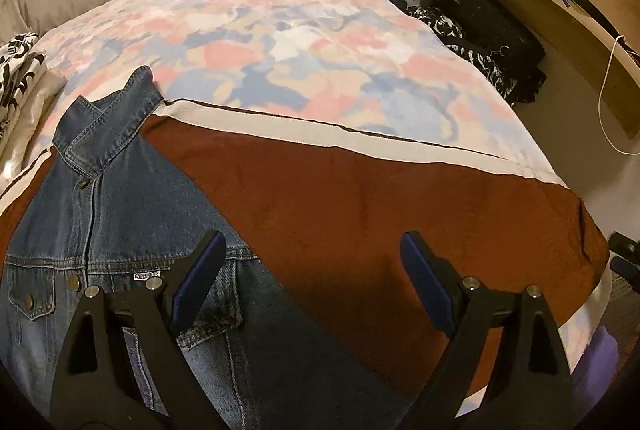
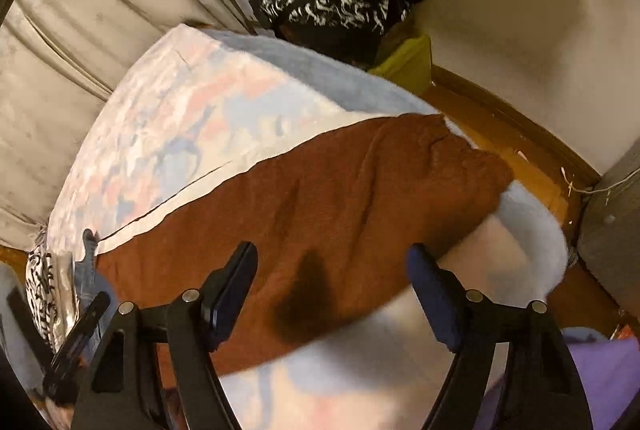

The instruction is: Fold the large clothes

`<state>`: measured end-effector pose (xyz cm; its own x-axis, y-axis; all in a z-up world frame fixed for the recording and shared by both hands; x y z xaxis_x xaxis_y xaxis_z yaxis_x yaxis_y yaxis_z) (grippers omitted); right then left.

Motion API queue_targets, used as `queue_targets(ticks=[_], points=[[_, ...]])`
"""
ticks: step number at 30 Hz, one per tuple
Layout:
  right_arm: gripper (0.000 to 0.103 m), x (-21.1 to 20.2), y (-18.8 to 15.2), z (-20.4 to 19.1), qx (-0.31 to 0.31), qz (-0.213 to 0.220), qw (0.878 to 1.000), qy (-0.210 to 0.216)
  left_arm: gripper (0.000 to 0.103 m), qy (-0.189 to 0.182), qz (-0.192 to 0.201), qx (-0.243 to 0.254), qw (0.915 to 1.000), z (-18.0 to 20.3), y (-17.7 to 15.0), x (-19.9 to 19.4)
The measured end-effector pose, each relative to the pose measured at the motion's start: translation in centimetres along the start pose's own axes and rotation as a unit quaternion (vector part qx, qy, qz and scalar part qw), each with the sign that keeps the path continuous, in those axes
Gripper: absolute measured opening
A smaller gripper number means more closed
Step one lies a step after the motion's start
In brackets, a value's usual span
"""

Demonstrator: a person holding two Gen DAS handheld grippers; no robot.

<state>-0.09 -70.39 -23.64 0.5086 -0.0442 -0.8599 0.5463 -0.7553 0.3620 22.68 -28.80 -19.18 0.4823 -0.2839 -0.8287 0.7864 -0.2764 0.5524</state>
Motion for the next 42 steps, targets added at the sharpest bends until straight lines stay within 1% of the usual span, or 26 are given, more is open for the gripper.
queue_targets(ticks=[4, 8, 9, 11, 13, 14, 15, 16, 17, 18, 19, 20, 21, 22, 24, 25, 26, 29, 32, 34, 35, 37, 39, 40, 41, 42], points=[[0.079, -0.5, -0.3, 1.6, 0.015, -0.009, 1.0, 0.005, 0.088, -0.014, -0.006, -0.001, 0.9999, 0.5, -0.5, 0.2], [0.078, 0.7, -0.5, 2.8, 0.057, -0.033, 0.997, 0.027, 0.088, -0.017, -0.006, 0.013, 0.9998, 1.1, -0.7, 0.0], [0.077, 0.5, -1.1, 2.7, 0.062, -0.033, 0.997, 0.034, 0.088, -0.018, -0.002, 0.014, 0.9997, 1.1, -0.6, -0.2], [0.074, 1.3, -0.3, 2.6, 0.062, -0.02, 0.997, 0.028, 0.088, -0.018, 0.005, 0.013, 0.9997, 1.0, -0.4, -0.7], [0.067, 1.4, -0.4, 2.3, 0.063, -0.004, 0.998, 0.013, 0.088, -0.019, 0.005, 0.011, 0.9998, 0.8, -0.3, -1.0], [0.058, 1.7, 0.0, 2.3, 0.069, -0.001, 0.998, 0.004, 0.088, -0.018, 0.005, 0.01, 0.9998, 0.7, -0.3, -1.2], [0.044, 2.0, 0.2, 2.4, 0.071, 0.001, 0.997, -0.004, 0.088, -0.018, 0.005, 0.01, 0.9998, 0.5, -0.2, -1.5], [0.036, 1.8, 0.6, 2.0, 0.067, 0.003, 0.997, -0.024, 0.088, -0.018, 0.007, 0.01, 0.9998, 0.2, -0.1, -2.0], [0.021, 1.8, 0.9, 1.8, 0.06, 0.007, 0.998, -0.033, 0.087, -0.017, 0.01, 0.01, 0.9998, 0.0, 0.0, -2.4], [0.016, 1.0, 1.3, 0.6, 0.043, 0.02, 0.998, -0.04, 0.087, -0.018, 0.014, 0.01, 0.9997, -0.3, 0.2, -3.2], [0.015, 0.0, 1.6, -0.6, 0.029, 0.034, 0.998, -0.037, 0.087, -0.021, 0.02, 0.009, 0.9996, -0.7, 0.3, -4.0], [0.01, -1.2, 1.9, -2.3, 0.011, 0.051, 0.998, -0.029, 0.087, -0.023, 0.027, 0.008, 0.9993, -1.2, 0.5, -5.0], [0.009, -2.1, 2.1, -3.5, -0.004, 0.064, 0.998, -0.021, 0.087, -0.023, 0.033, 0.007, 0.9992, -1.7, 0.7, -5.9], [0.009, -4.2, 2.2, -6.6, -0.037, 0.089, 0.995, -0.004, 0.087, -0.021, 0.041, 0.006, 0.9989, -2.3, 0.8, -7.0], [0.009, -6.6, 1.8, -11.0, -0.082, 0.116, 0.989, 0.025, 0.087, -0.014, 0.063, -0.001, 0.9979, -4.1, 1.2, -9.6], [0.009, -8.4, 1.2, -14.9, -0.12, 0.131, 0.983, 0.052, 0.087, -0.012, 0.071, -0.006, 0.9974, -5.0, 1.4, -10.8], [0.009, -9.6, 0.5, -17.8, -0.147, 0.134, 0.977, 0.075, 0.087, -0.011, 0.079, -0.013, 0.9967, -6.0, 1.5, -11.9], [0.009, -11.1, -2.7, -26.4, -0.219, 0.128, 0.958, 0.134, 0.087, -0.005, 0.102, -0.047, 0.9936, -10.5, 1.5, -15.5], [0.009, -9.9, -7.5, -33.8, -0.282, 0.1, 0.939, 0.168, 0.087, 0.0, 0.111, -0.07, 0.9914, -14.9, 0.6, -17.3], [0.009, -7.7, -11.3, -37.4, -0.314, 0.068, 0.932, 0.169, 0.087, 0.01, 0.105, -0.084, 0.9909, -17.9, -0.6, -17.6], [0.009, -7.2, -13.5, -38.4, -0.324, 0.055, 0.93, 0.166, 0.087, 0.016, 0.095, -0.095, 0.9908, -19.7, -1.4, -17.4], [0.009, -3.7, -17.5, -40.4, -0.356, 0.017, 0.923, 0.143, 0.087, 0.016, 0.078, -0.108, 0.991, -21.9, -3.0, -16.7], [0.01, -0.3, -21.1, -41.0, -0.369, -0.034, 0.92, 0.131, 0.087, 0.008, 0.055, -0.118, 0.9914, -23.7, -4.5, -15.7], [0.012, 1.0, -22.4, -40.4, -0.368, -0.054, 0.919, 0.13, 0.087, 0.006, 0.045, -0.123, 0.9913, -24.4, -5.4, -15.1], [0.017, 2.1, -23.3, -39.9, -0.369, -0.072, 0.918, 0.13, 0.087, 0.005, 0.035, -0.129, 0.991, -24.9, -5.9, -14.5], [0.027, 3.1, -24.0, -39.2, -0.373, -0.086, 0.915, 0.128, 0.087, 0.004, 0.027, -0.137, 0.9902, -25.5, -6.6, -13.9]])
Point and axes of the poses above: each gripper's, at about its wrist camera, not at the fingertips, and x roughly the way its jaws point, z to its right, y to its top, the point moved 5 cm from there along x, roughly the way its jaws point, and after that the axes turned 2 degrees about -z, right-handed, at the moved point
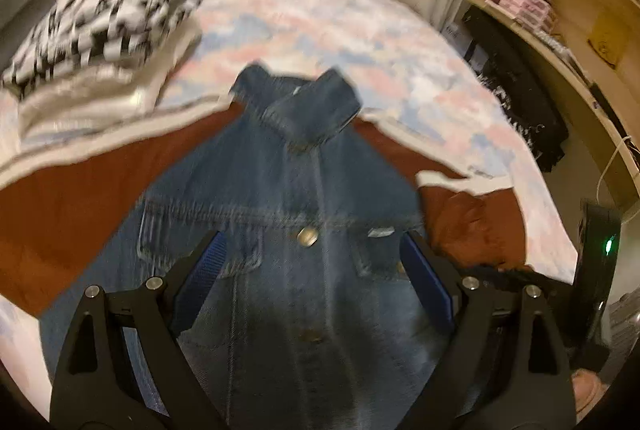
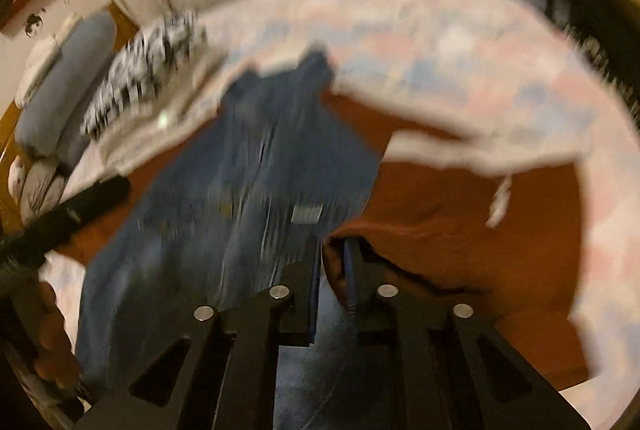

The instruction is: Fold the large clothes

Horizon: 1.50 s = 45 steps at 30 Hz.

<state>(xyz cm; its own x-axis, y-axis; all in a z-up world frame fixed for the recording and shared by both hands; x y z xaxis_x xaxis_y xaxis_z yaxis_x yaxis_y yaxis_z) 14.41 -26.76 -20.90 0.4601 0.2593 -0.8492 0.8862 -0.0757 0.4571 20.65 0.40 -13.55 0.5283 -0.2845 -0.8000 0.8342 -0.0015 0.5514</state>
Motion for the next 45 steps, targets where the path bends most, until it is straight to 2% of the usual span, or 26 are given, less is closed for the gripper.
queue_targets(ticks=[1, 2, 3, 5, 8, 11, 13, 16, 18, 20, 24, 27, 29, 36, 37, 38, 39, 40, 41, 44, 45], points=[[0.034, 0.5, -1.3, -0.2, -0.002, -0.005, 1.0, 0.0, 0.087, -0.004, -0.009, -0.009, 0.9999, -0.6, -0.5, 0.5], [0.048, 0.4, -1.8, 0.2, -0.002, -0.005, 1.0, 0.002, 0.087, -0.012, -0.017, -0.017, 0.9996, -1.0, -0.9, 0.9], [0.056, 0.1, -2.5, 0.3, 0.0, 0.0, 1.0, 0.008, 0.087, -0.018, -0.022, -0.022, 0.9994, -0.8, -1.1, 1.4], [0.061, -1.9, -3.0, 1.0, 0.006, 0.012, 0.999, 0.032, 0.087, -0.036, -0.028, -0.023, 0.9987, -0.2, -1.6, 1.9], [0.061, -4.2, -3.5, 2.3, 0.014, 0.029, 0.999, 0.035, 0.087, -0.046, -0.028, 0.004, 0.9986, 2.0, -1.6, 2.6], [0.061, -6.7, -2.9, 4.2, 0.02, 0.051, 0.998, 0.002, 0.087, -0.051, -0.027, 0.048, 0.9972, 5.5, -1.2, 2.9], [0.061, -9.2, -3.6, 6.2, 0.035, 0.064, 0.997, -0.039, 0.087, -0.06, -0.027, 0.088, 0.9939, 8.4, -1.3, 2.9], [0.061, -12.1, -4.4, 9.9, 0.081, 0.081, 0.99, -0.085, 0.087, -0.076, -0.029, 0.161, 0.9837, 12.8, -1.9, 2.8], [0.061, -13.4, -4.5, 11.9, 0.108, 0.088, 0.985, -0.099, 0.087, -0.08, -0.032, 0.211, 0.9737, 15.5, -2.5, 3.0], [0.061, -14.6, -4.9, 14.2, 0.137, 0.097, 0.98, -0.109, 0.087, -0.075, -0.033, 0.267, 0.9603, 18.4, -3.3, 3.4], [0.061, -16.7, -5.8, 17.9, 0.172, 0.111, 0.971, -0.121, 0.087, -0.053, -0.038, 0.344, 0.9366, 22.5, -4.5, 5.2], [0.061, -17.8, -6.5, 20.0, 0.2, 0.114, 0.966, -0.116, 0.087, -0.021, -0.071, 0.377, 0.9233, 24.1, -5.1, 8.0], [0.061, -17.7, -6.6, 20.6, 0.208, 0.117, 0.965, -0.113, 0.087, 0.002, -0.097, 0.383, 0.9186, 24.7, -5.2, 10.0], [0.061, -15.2, -6.1, 19.9, 0.2, 0.111, 0.966, -0.117, 0.086, 0.017, -0.132, 0.401, 0.9062, 26.4, -5.1, 13.6], [0.061, -14.9, -6.0, 19.6, 0.199, 0.11, 0.967, -0.119, 0.077, 0.015, -0.129, 0.407, 0.904, 26.7, -5.3, 13.6], [0.061, -13.6, -5.3, 18.5, 0.197, 0.11, 0.967, -0.122, 0.05, 0.009, -0.129, 0.412, 0.9021, 27.1, -5.4, 13.7], [0.061, -12.4, -4.8, 17.6, 0.195, 0.11, 0.967, -0.125, 0.037, 0.005, -0.134, 0.414, 0.9004, 27.3, -5.3, 13.7], [0.061, -12.5, -4.8, 17.5, 0.193, 0.109, 0.967, -0.126, 0.022, 0.018, -0.127, 0.412, 0.9022, 27.3, -4.9, 13.6], [0.061, -12.2, -4.7, 17.2, 0.192, 0.109, 0.967, -0.126, 0.014, 0.023, -0.109, 0.406, 0.907, 27.3, -4.2, 13.1], [0.061, -12.2, -4.6, 16.5, 0.188, 0.113, 0.968, -0.124, 0.009, 0.01, -0.051, 0.373, 0.9263, 26.4, -1.3, 10.3], [0.061, -12.2, -4.5, 16.4, 0.186, 0.115, 0.968, -0.124, 0.009, 0.008, -0.026, 0.351, 0.9361, 25.4, 0.3, 9.0]])
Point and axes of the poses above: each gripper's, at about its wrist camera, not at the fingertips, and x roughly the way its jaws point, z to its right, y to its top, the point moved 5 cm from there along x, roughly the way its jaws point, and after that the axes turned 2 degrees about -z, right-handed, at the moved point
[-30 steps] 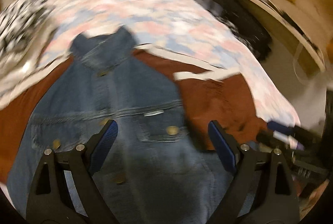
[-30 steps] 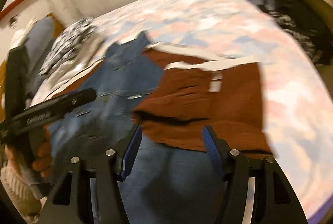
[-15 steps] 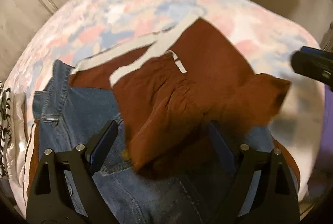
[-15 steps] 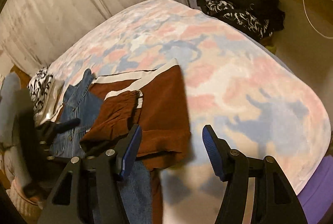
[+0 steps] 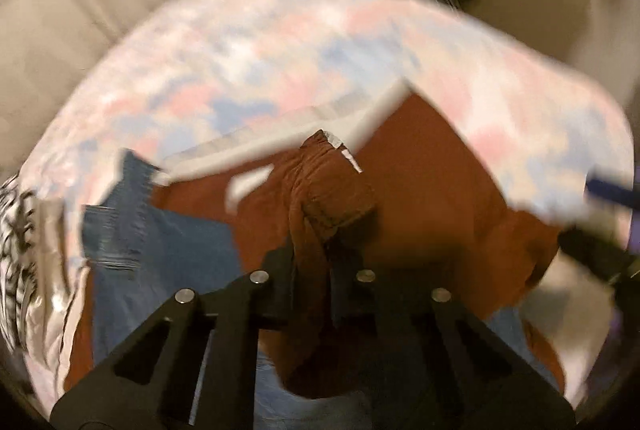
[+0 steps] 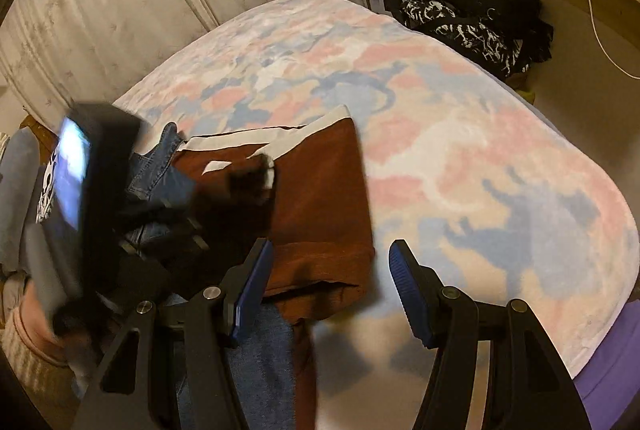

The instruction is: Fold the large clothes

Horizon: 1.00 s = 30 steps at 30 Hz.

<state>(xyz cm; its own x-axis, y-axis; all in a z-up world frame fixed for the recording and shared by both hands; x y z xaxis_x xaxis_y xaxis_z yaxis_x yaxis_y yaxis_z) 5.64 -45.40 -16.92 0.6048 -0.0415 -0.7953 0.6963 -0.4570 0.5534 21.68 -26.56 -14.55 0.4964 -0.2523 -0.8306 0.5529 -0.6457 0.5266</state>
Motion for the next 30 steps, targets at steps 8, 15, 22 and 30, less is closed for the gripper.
queue_targets(ticks=[8, 15, 22, 30], points=[[0.061, -0.5, -0.3, -2.0, -0.022, 0.007, 1.0, 0.005, 0.007, 0.073, 0.083, -0.228, 0.9672, -16.2, -5.6, -6.5], [0.061, 1.4, -1.0, -3.9, -0.05, -0.016, 0.999, 0.002, 0.02, 0.013, -0.043, -0.352, 0.9347, -22.3, -18.2, -2.0], [0.062, 4.1, -0.3, -5.9, -0.069, -0.053, 0.996, 0.025, 0.058, -0.047, -0.028, -0.412, 0.9097, -25.8, -21.2, -2.6], [0.08, 11.1, 5.8, -5.8, -0.039, -0.096, 0.992, 0.072, 0.061, -0.118, -0.044, -0.412, 0.9023, -29.0, -20.3, -0.2]])
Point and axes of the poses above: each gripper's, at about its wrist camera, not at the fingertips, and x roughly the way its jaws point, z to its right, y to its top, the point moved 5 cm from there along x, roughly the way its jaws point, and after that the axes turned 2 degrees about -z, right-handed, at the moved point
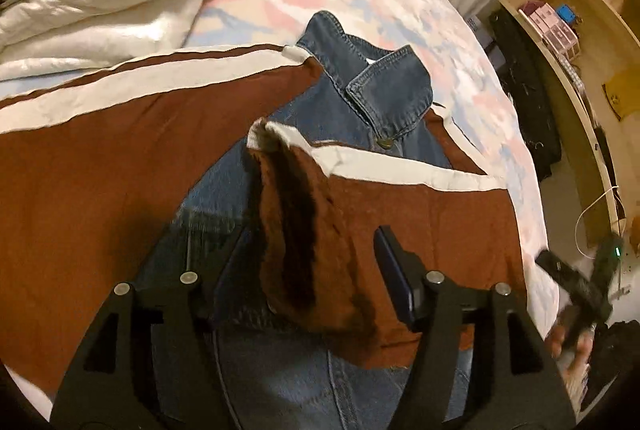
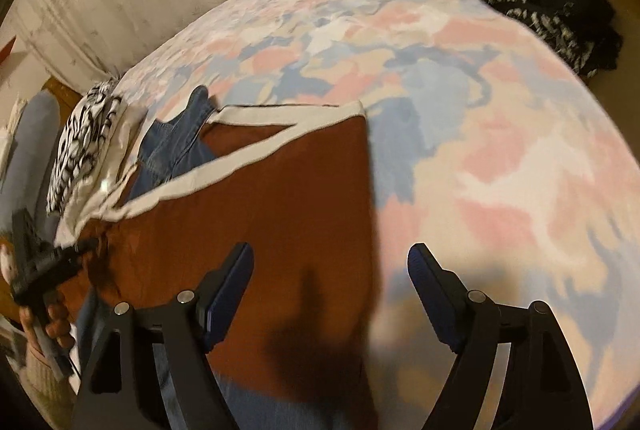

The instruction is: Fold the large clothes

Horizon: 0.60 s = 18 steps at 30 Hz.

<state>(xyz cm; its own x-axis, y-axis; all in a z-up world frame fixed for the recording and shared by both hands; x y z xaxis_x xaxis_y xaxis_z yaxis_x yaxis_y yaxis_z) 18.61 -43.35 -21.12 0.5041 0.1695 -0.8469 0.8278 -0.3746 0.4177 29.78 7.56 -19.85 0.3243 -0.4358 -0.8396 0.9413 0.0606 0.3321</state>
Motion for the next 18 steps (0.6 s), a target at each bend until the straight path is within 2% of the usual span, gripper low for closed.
queue_targets(ticks=[3, 5, 6, 7, 8, 9, 10, 13, 14, 15, 16, 18], points=[[0.08, 2.9, 3.0, 1.1, 0.011, -0.019, 1.0, 0.014, 0.061, 0.002, -0.015, 0.02, 0.9997, 0.1, 1.0, 1.2], [0.08, 5.2, 4.7, 1.9, 0.018, -0.03, 0.999, 0.007, 0.059, 0.012, -0.015, 0.027, 0.9995, 0.0, 2.1, 2.2], [0.075, 6.4, 5.3, 2.2, 0.02, -0.039, 0.999, 0.009, 0.055, 0.014, -0.012, 0.027, 0.9995, 0.0, 2.5, 2.5], [0.07, 7.7, 5.8, 2.5, 0.025, -0.052, 0.998, 0.016, 0.037, 0.02, -0.008, 0.028, 0.9994, 0.0, 2.9, 2.6], [0.05, 8.9, 6.0, 2.7, 0.031, -0.07, 0.997, 0.024, 0.02, 0.028, -0.006, 0.029, 0.9992, 0.0, 3.4, 2.9], [0.016, 9.6, 5.9, 2.6, 0.029, -0.077, 0.996, 0.028, 0.016, 0.035, -0.002, 0.032, 0.9989, 0.2, 3.7, 3.0], [0.005, 9.7, 6.3, 2.5, 0.017, -0.071, 0.997, 0.017, 0.014, 0.041, 0.013, 0.039, 0.9983, 0.6, 4.1, 2.7], [0.004, 6.7, 7.4, 0.9, -0.035, 0.023, 0.999, -0.016, 0.012, 0.038, 0.081, 0.072, 0.9934, 1.9, 4.3, 1.2], [0.004, 6.1, 7.6, 0.7, -0.041, 0.039, 0.998, -0.023, 0.012, 0.044, 0.097, 0.08, 0.9911, 2.1, 4.3, 1.1], [0.004, 6.1, 7.6, 0.5, -0.047, 0.047, 0.997, -0.036, 0.012, 0.055, 0.105, 0.086, 0.9892, 2.0, 4.1, 1.4], [0.004, 7.3, 7.5, 0.8, -0.052, 0.035, 0.996, -0.057, 0.013, 0.067, 0.099, 0.091, 0.9887, 1.7, 4.0, 2.2], [0.005, 9.7, 7.0, 1.8, -0.053, -0.003, 0.996, -0.078, 0.015, 0.087, 0.065, 0.089, 0.9901, 0.6, 3.4, 4.2]])
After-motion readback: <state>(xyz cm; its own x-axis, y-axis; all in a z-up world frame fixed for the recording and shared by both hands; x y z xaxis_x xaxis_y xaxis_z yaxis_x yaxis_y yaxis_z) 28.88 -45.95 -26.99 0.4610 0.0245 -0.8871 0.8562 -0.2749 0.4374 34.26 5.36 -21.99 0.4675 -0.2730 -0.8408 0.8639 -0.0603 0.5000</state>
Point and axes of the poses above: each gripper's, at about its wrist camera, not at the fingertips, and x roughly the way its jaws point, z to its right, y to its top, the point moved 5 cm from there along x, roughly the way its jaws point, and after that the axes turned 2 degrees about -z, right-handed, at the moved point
